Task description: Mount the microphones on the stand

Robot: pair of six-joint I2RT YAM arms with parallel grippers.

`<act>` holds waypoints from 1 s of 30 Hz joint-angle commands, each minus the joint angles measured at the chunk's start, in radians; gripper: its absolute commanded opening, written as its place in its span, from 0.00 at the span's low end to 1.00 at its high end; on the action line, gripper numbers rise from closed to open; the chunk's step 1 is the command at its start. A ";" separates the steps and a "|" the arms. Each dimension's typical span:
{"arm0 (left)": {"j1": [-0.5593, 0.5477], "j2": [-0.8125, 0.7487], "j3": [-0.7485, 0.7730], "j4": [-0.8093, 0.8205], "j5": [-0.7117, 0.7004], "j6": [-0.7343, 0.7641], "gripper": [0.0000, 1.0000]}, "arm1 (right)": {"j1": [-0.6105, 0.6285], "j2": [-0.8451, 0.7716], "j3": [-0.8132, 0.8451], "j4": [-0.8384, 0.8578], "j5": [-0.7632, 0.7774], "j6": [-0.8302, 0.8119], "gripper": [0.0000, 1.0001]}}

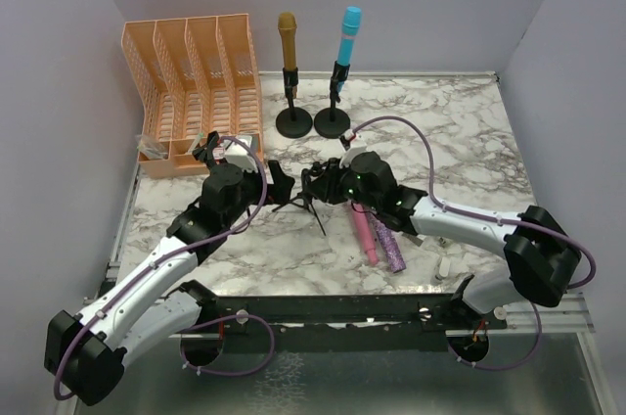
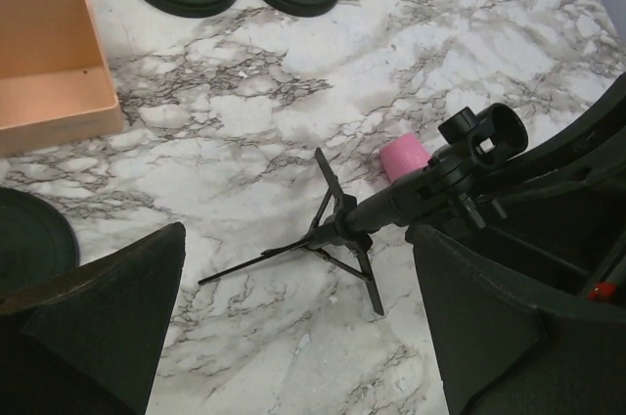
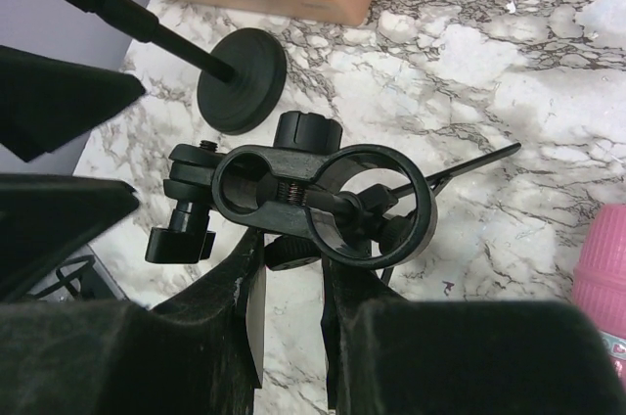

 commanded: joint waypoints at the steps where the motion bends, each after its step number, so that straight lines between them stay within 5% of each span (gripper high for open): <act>1: -0.001 -0.006 -0.093 0.181 0.092 -0.036 0.95 | -0.039 -0.033 -0.016 0.039 -0.144 -0.005 0.14; 16: -0.054 0.038 -0.360 0.649 0.177 0.023 0.81 | -0.091 -0.039 0.087 -0.130 -0.345 0.051 0.12; 20: -0.070 0.083 -0.394 0.750 0.218 0.045 0.71 | -0.093 -0.038 0.106 -0.160 -0.395 0.067 0.11; 30: -0.082 0.088 -0.406 0.788 0.265 0.075 0.52 | -0.098 -0.038 0.124 -0.159 -0.495 0.103 0.10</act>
